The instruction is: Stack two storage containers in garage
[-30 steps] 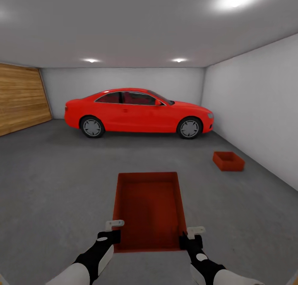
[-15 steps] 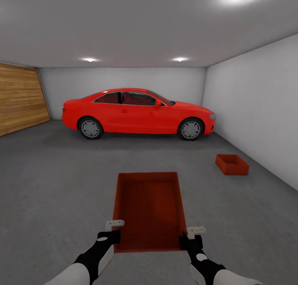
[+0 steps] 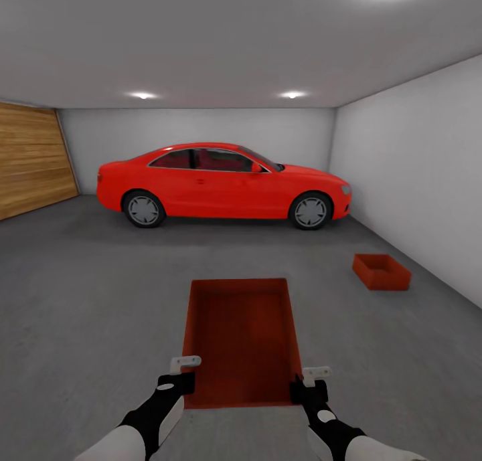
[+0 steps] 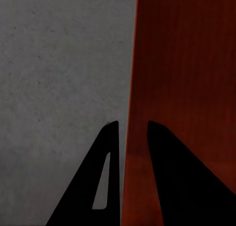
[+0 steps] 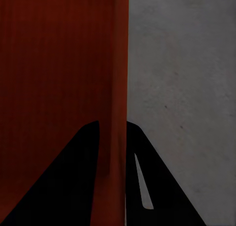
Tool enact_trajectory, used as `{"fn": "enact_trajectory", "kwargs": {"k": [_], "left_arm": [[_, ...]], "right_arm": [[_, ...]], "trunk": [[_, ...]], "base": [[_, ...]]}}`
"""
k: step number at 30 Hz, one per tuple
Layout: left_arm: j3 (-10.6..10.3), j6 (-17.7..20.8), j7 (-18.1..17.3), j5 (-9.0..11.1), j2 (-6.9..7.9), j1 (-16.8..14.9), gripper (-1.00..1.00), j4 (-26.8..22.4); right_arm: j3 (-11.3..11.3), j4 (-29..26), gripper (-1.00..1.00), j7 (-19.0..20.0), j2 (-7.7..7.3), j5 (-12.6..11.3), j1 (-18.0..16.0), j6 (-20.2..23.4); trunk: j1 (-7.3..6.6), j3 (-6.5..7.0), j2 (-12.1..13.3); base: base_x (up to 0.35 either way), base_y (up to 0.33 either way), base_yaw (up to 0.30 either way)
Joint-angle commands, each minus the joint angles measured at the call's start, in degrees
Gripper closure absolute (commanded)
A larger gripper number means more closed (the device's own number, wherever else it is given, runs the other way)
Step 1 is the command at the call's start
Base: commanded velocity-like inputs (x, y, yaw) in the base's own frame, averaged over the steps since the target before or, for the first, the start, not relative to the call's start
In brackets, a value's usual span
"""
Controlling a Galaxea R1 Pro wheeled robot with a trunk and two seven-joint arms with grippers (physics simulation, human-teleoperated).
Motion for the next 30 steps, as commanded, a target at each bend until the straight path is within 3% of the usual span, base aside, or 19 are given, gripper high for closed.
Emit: {"fn": "enact_trajectory", "kwargs": {"k": [1,30], "left_arm": [[0.4,0.4,0.6,0.1,0.06,0.0,1.00,-0.2],[0.4,0.4,0.7,0.1,0.05,0.0,1.00,-0.2]], "right_arm": [[-1.5,0.1,1.00,-0.8,-0.05,-1.8,-0.1,-0.5],[-1.5,0.1,1.00,-0.8,-0.02,-1.8,-0.1,-0.5]], "trunk": [[0.04,-0.08,-0.1],[0.04,-0.08,-0.1]], "base": [[0.320,0.000,0.000],[0.320,0.000,0.000]]}}
